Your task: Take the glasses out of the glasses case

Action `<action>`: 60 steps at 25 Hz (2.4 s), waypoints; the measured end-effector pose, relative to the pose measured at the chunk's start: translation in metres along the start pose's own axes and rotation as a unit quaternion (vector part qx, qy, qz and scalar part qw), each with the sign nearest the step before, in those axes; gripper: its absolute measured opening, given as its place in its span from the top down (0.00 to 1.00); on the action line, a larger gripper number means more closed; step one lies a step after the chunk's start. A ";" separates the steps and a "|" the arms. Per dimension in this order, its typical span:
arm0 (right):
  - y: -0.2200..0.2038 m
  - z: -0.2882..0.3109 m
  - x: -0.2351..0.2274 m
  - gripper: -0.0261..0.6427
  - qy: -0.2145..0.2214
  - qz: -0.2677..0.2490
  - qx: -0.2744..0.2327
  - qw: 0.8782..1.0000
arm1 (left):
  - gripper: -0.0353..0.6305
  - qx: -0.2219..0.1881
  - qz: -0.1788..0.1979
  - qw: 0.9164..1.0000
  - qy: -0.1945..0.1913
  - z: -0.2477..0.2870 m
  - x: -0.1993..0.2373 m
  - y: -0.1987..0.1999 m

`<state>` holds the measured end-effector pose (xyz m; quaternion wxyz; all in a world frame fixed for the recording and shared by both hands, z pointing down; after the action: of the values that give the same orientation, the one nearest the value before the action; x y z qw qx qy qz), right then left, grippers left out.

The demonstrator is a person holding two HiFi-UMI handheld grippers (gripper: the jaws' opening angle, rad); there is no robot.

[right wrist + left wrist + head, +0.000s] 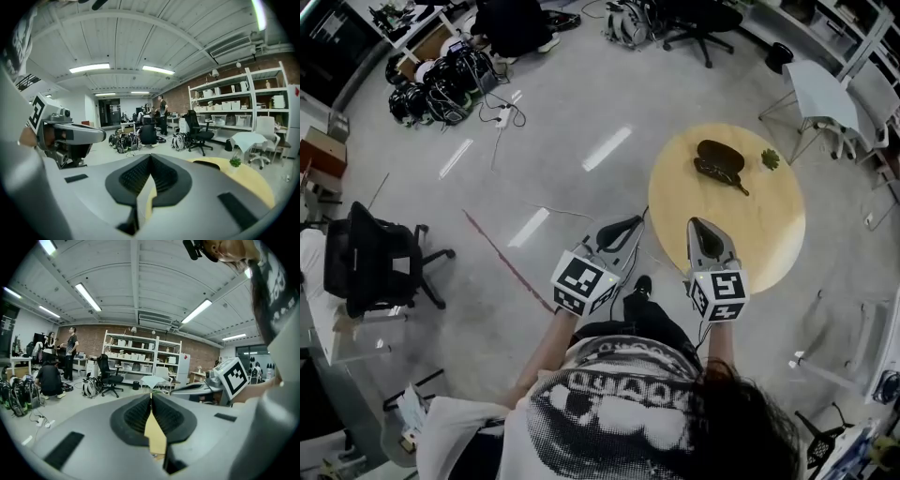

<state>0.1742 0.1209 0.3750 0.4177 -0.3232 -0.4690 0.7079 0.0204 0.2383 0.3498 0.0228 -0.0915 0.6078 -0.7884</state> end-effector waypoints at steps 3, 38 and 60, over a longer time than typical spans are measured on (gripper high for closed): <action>0.006 0.022 -0.015 0.97 0.004 0.004 0.001 1.000 | 0.92 0.004 0.000 1.000 0.004 0.019 0.016 0.004; 0.003 0.069 -0.091 0.97 -0.025 0.060 0.013 0.998 | 0.92 0.051 0.032 0.997 -0.038 0.111 0.044 0.033; -0.032 0.153 -0.176 0.94 -0.190 0.148 0.108 0.965 | 0.92 0.115 0.072 0.960 -0.244 0.269 0.134 0.036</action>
<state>0.1315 -0.0902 0.4701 0.2442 -0.2017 -0.4074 0.8566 -0.0678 -0.0478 0.3961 0.2374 -0.2334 0.4937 -0.8034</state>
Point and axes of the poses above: the fingertips, and each gripper's own axes: z forward along the fingers, x to its left, y out of its top, the point moved 8 cm from there along -z, backward along the fingers, and after that the axes turned 1 degree about -y, right-handed, at the moved point
